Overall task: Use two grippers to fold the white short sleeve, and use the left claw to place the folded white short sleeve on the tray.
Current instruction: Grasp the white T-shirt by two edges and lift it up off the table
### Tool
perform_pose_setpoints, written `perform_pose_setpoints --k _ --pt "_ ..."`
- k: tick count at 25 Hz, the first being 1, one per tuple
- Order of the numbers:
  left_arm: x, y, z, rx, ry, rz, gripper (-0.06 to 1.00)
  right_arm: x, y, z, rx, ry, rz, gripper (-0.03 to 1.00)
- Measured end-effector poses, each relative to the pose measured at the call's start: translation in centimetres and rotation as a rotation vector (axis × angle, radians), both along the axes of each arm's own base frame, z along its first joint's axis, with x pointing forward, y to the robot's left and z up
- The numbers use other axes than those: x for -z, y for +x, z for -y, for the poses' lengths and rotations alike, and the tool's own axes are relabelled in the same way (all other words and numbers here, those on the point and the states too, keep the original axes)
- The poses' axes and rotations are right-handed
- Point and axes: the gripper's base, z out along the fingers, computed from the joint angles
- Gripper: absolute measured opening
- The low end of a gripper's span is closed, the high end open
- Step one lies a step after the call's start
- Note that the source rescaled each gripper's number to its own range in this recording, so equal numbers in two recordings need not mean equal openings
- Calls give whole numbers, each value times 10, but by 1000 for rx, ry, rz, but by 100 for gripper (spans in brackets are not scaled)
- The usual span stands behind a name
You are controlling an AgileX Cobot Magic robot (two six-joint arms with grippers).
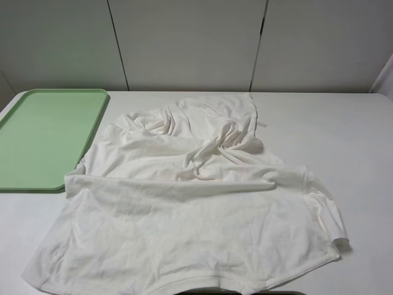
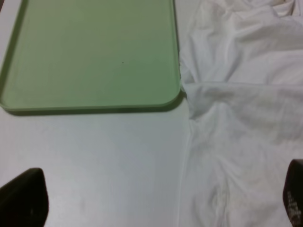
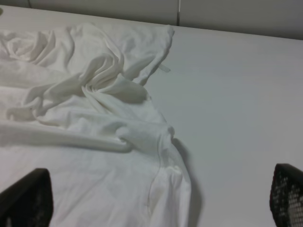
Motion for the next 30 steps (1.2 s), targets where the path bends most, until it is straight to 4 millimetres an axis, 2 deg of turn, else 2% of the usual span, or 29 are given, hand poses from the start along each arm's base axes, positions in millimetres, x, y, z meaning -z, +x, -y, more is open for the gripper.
perform_pose_setpoints --k 30 --pt "0 0 0 0 0 0 100 0 0 0 0 0 0 100"
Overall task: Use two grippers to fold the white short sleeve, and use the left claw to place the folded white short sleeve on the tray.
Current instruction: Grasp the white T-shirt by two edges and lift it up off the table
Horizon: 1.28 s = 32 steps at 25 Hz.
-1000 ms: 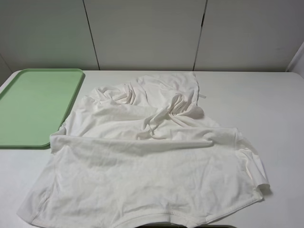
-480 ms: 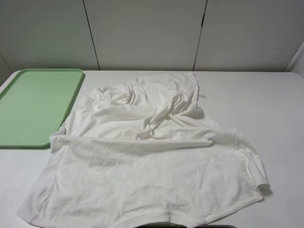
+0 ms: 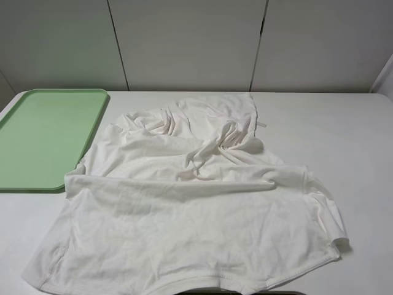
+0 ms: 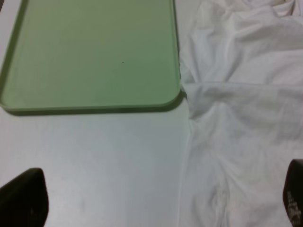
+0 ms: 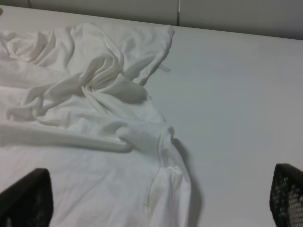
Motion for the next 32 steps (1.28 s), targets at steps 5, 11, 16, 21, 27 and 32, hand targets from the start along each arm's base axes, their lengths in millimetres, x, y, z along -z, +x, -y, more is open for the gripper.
perform_pose_setpoints --k 5,11,16,21,27,32 --pt "0 0 0 0 0 0 100 0 0 0 0 0 0 100" --pt "0 0 0 0 0 0 100 0 0 0 0 0 0 100" --pt "0 0 0 0 0 0 100 0 0 0 0 0 0 100" --pt "0 0 0 2 -3 0 100 0 3 -2 -11 12 -22 100" --pt "0 0 0 -1 -11 0 100 2 28 -15 -82 -4 -196 100" --pt "-2 0 5 48 -57 -1 100 -24 60 -32 -233 -48 -222 100"
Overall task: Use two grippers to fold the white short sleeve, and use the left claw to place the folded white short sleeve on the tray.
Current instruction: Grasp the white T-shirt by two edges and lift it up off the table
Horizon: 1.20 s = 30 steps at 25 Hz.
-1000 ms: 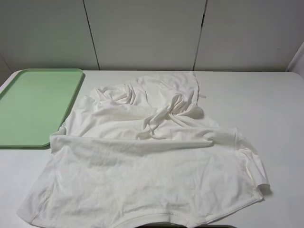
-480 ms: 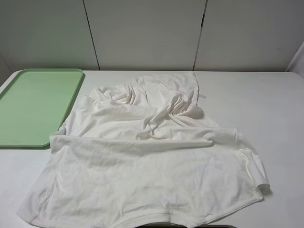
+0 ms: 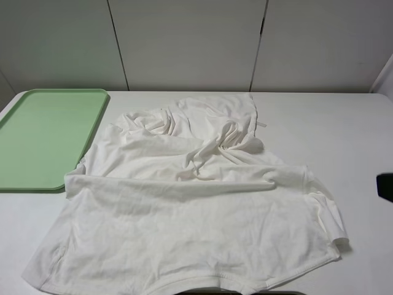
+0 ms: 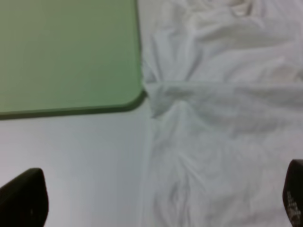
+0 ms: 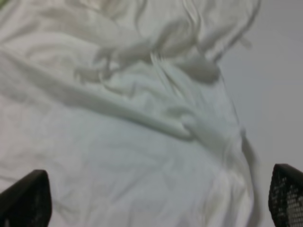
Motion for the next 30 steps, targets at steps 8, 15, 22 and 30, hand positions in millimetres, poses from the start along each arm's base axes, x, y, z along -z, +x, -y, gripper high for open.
perform_pose_setpoints --k 8,15,22,30 --pt "-36 44 9 195 86 -205 100 -32 34 -13 -112 -42 47 100" --pt "-55 102 17 340 238 -349 99 -30 68 -23 -196 -122 -11 100" --pt "-35 152 36 498 158 -492 99 3 109 -47 -356 -234 -145 100" --pt "-10 184 44 550 136 -588 98 48 139 -66 -494 -491 -253 100"
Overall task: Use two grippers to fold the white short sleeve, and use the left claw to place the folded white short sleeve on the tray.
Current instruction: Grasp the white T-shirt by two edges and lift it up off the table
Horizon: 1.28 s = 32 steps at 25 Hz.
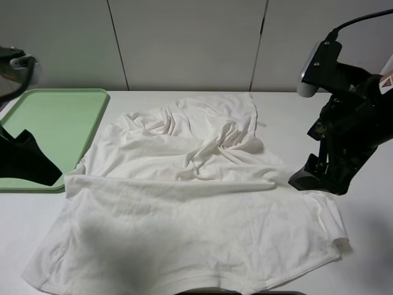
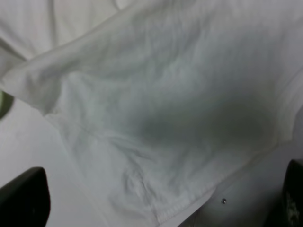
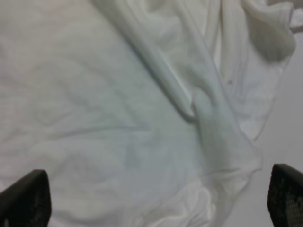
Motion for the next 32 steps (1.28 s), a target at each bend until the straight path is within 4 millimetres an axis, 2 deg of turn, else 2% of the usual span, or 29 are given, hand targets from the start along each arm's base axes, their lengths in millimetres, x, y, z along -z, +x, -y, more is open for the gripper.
perform_pose_setpoints --k 2,7,11,13,18,19,21,23,28,32 --pt "18 15 2 20 19 -65 98 7 6 -1 -7 -27 0 100" --pt "38 30 5 82 48 -124 97 27 21 -1 -43 -131 -20 100" --pt "59 41 21 296 107 -115 96 48 33 -2 -77 -208 -45 100" --pt "66 47 24 314 120 -94 96 58 38 -3 -91 -234 -54 100" --pt "75 55 25 306 130 -93 95 78 48 -6 -112 -264 -72 100" --pt "79 57 26 303 133 -94 95 93 54 -8 -128 -283 -86 100" --pt "82 60 26 300 136 -93 95 102 58 -9 -144 -297 -86 100" --pt "91 70 27 306 146 -97 95 109 60 -9 -163 -314 -87 100" --pt "94 75 28 322 158 -71 95 126 66 -8 -227 -383 -100 100" --pt "94 76 28 319 162 -55 95 128 84 -12 -216 -430 -138 100"
